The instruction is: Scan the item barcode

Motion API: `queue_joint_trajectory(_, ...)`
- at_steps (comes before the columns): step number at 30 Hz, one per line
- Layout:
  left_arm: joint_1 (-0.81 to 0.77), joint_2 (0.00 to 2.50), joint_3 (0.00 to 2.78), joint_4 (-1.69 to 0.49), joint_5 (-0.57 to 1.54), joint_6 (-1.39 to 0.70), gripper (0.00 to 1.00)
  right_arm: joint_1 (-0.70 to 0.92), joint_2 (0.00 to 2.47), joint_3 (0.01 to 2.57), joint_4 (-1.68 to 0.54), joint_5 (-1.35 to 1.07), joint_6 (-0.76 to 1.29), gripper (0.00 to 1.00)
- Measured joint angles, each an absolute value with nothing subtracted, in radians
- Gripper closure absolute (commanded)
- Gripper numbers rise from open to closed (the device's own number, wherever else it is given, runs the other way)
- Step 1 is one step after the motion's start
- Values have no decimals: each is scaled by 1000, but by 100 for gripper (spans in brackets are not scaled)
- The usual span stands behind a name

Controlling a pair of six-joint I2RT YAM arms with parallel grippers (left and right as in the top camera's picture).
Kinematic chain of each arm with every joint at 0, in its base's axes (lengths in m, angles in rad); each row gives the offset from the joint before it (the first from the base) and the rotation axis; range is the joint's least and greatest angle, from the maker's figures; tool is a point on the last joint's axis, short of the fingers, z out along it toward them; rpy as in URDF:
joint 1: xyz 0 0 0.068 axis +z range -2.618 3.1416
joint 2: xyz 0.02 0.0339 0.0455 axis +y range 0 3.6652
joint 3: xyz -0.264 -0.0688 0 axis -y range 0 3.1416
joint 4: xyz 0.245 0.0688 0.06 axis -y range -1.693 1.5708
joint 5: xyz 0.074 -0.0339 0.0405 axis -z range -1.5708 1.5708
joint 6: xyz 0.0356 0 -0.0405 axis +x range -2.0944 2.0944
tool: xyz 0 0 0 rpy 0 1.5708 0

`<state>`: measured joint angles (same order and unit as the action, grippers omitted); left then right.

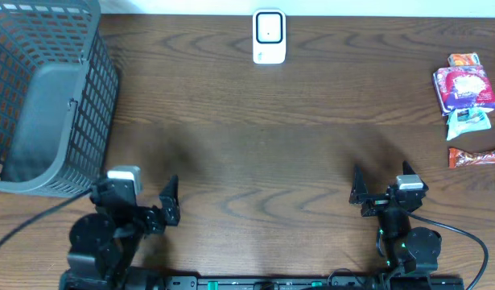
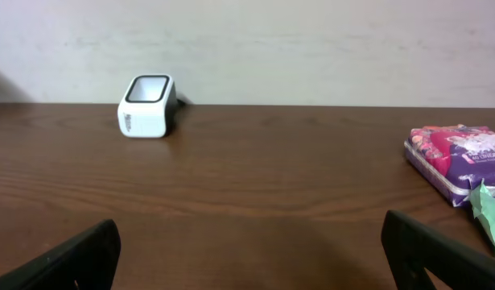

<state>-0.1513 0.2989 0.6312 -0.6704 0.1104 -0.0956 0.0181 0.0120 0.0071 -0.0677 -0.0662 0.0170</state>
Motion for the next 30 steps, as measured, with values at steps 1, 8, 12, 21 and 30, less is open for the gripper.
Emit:
queue_joint_trajectory(1, -149, 280, 608, -669, 110, -93, 2, 18, 12, 7, -68, -66, 17, 1)
queue_joint_trajectory(8, -61, 168, 495, -561, 120, -77, 2, 18, 12, 7, -68, -66, 17, 1)
queue_joint_trajectory(12, -23, 125, 443, -461, 130, -76, 2, 18, 12, 7, -68, -66, 17, 1)
queue_joint_trajectory(21, -2, 31, 300, -184, 166, -72, 2, 18, 12, 7, -68, -66, 17, 1)
queue_joint_trajectory(30, 30, 11, 151, 72, 268, -70, 2, 18, 12, 7, -68, -66, 17, 1)
